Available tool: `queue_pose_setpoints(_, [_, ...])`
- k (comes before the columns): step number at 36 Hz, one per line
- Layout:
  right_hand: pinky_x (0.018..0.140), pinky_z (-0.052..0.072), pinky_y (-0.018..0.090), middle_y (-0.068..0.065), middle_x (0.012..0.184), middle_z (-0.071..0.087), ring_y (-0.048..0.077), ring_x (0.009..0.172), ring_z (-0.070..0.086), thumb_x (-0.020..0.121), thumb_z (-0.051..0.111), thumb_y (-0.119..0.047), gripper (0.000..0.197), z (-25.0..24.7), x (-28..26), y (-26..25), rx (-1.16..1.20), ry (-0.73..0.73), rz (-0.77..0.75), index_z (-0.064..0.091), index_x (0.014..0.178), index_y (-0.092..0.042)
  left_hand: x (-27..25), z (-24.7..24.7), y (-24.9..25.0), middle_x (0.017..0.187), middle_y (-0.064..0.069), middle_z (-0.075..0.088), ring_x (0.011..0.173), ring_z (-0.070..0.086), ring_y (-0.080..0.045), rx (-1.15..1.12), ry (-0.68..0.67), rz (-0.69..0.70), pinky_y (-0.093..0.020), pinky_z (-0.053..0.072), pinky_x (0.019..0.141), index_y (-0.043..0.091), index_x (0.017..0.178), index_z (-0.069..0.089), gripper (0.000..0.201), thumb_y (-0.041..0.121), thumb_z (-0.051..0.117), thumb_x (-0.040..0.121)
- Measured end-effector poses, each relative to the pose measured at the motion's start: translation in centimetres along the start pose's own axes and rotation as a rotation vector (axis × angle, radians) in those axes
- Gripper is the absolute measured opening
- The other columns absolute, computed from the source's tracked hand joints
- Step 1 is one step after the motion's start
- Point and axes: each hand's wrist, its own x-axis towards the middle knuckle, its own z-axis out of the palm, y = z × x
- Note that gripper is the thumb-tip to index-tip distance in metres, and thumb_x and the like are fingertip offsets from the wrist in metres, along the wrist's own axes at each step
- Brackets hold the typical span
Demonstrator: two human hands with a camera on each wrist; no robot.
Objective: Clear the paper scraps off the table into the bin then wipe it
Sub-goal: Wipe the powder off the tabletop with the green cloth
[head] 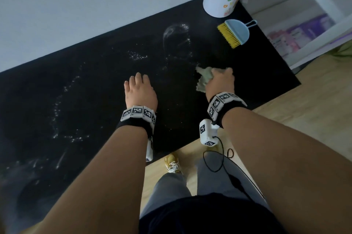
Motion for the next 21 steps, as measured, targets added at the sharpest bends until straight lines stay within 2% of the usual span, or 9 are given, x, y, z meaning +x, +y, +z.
queue_pose_setpoints(3, [0.097,0.043,0.038,0.017,0.136,0.036,0.032,0.121,0.043,0.092,0.055,-0.015,0.041,-0.5,2.0,1.5,-0.064,0.010,0.238,0.050,0.131,-0.007,0.7,0.1,0.0,0.154,-0.012,0.028,0.143,0.024,-0.030,-0.008,-0.005,0.020,-0.045,0.016,0.119,0.008,0.145,0.033,0.048,0.023,0.042,0.100])
queue_pose_setpoints(5, [0.101,0.040,0.037,0.019,0.134,0.042,0.030,0.121,0.043,0.095,0.051,-0.018,0.037,-0.2,2.9,1.8,-0.124,-0.022,0.261,0.050,0.128,-0.002,1.2,0.1,0.1,0.153,-0.012,0.029,0.142,0.025,-0.030,-0.006,-0.013,0.033,-0.045,0.017,0.119,0.008,0.144,0.034,0.048,0.024,0.043,0.099])
queue_pose_setpoints(10, [0.091,0.041,0.032,0.017,0.123,0.053,0.028,0.112,0.044,0.090,0.053,-0.020,0.031,1.6,4.1,-0.9,-0.172,-0.066,0.089,0.059,0.117,-0.007,2.7,0.1,-0.2,0.154,-0.012,0.028,0.143,0.024,-0.029,-0.005,-0.015,0.018,-0.044,0.015,0.120,0.008,0.145,0.032,0.049,0.024,0.041,0.100])
queue_pose_setpoints(15, [0.096,0.044,0.034,0.014,0.135,0.034,0.030,0.115,0.045,0.092,0.054,-0.015,0.031,2.5,4.2,-4.9,-0.128,-0.144,-0.045,0.058,0.123,-0.013,4.0,-0.3,-0.7,0.153,-0.012,0.029,0.142,0.025,-0.030,-0.007,-0.013,-0.005,-0.045,0.016,0.119,0.008,0.144,0.034,0.047,0.023,0.041,0.099])
queue_pose_setpoints(18, [0.096,0.044,0.034,0.012,0.135,0.034,0.030,0.116,0.043,0.092,0.051,-0.014,0.031,2.9,4.1,-6.5,-0.063,-0.183,-0.154,0.061,0.121,-0.018,5.0,-0.4,-1.0,0.152,-0.012,0.030,0.141,0.026,-0.030,-0.012,-0.006,-0.025,-0.045,0.016,0.119,0.008,0.142,0.036,0.046,0.022,0.042,0.099])
queue_pose_setpoints(21, [0.094,0.048,0.039,0.011,0.130,0.047,0.029,0.113,0.052,0.088,0.060,-0.019,0.013,2.9,4.5,-7.8,0.128,-0.276,-0.150,0.060,0.100,-0.023,6.1,-0.5,-1.0,0.149,-0.012,0.035,0.139,0.029,-0.030,-0.023,0.010,-0.043,-0.045,0.018,0.118,0.007,0.139,0.040,0.043,0.021,0.043,0.098])
